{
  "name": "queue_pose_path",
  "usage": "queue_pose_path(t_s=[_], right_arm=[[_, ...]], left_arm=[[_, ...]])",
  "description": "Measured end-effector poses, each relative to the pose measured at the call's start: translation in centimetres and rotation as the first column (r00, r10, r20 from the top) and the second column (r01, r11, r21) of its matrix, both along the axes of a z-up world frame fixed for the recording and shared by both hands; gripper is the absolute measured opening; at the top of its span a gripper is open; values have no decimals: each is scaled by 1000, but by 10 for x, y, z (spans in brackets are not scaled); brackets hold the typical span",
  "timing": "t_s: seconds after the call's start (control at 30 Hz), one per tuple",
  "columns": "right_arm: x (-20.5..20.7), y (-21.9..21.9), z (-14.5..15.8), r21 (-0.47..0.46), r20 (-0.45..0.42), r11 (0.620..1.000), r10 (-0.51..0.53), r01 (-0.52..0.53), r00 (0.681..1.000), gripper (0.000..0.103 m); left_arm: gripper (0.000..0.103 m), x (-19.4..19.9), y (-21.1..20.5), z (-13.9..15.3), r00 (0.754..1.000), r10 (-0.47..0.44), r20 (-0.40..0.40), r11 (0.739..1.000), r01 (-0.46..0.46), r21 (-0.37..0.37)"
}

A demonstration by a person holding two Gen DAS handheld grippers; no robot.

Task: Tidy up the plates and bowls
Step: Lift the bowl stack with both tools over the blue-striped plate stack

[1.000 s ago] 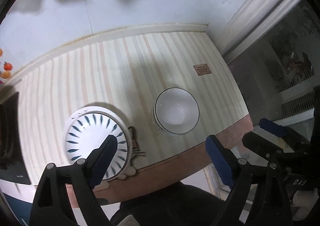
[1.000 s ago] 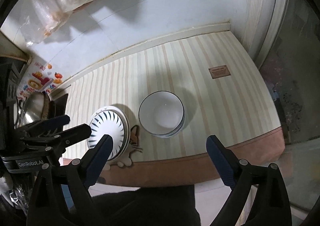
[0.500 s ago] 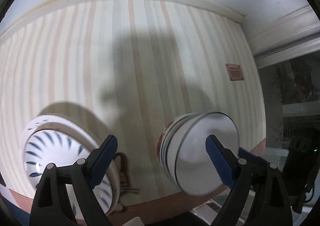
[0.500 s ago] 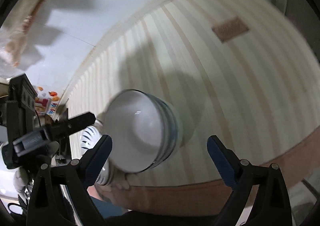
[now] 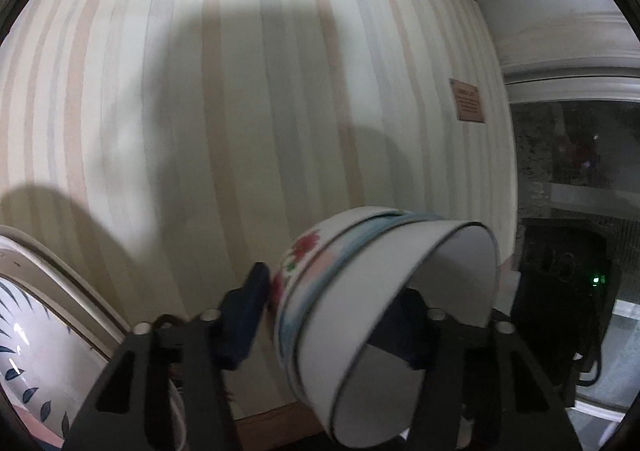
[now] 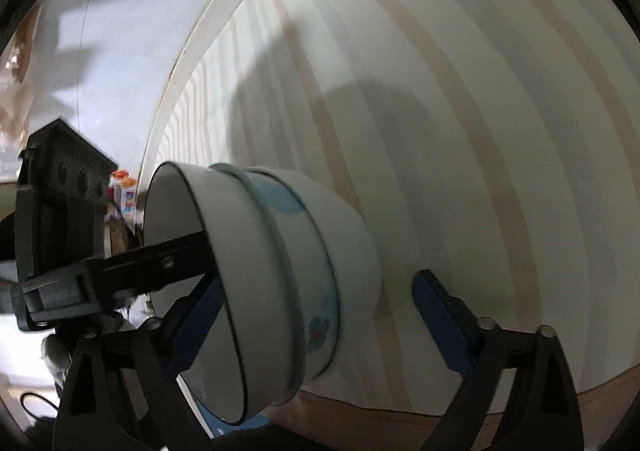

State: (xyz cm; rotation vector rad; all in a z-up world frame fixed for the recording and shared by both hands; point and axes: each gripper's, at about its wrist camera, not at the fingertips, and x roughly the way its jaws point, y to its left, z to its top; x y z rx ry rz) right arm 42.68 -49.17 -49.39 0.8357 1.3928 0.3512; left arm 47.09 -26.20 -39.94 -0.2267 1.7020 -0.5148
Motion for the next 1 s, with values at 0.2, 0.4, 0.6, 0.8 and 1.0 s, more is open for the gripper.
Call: queue_pose_path(t_s=[0.2,0.4,0.6,0.8,1.0], right_arm=[[0,10,0,-29,4,1000,1,-1,1000,67],[6,17,1,-39,-3,999,22,-23,1000,67],[17,20,10,-35,-14,999,31,-32,999,67],[16,28,27,-32,5,998,61,-61,998,67],[27,49,52,-29,44,993,115,-114,992,67]], left_arm=[[50,-7,-4,6,999,-15,51,1000,14,26],[50,-9,-1,6,999,7,44,999,-8,36],[50,-10,3,15,999,14,45,999,-16,45],[50,-11,15,35,997,30,71,998,-34,46],[50,-10,40,61,992,72,106,996,-77,38]])
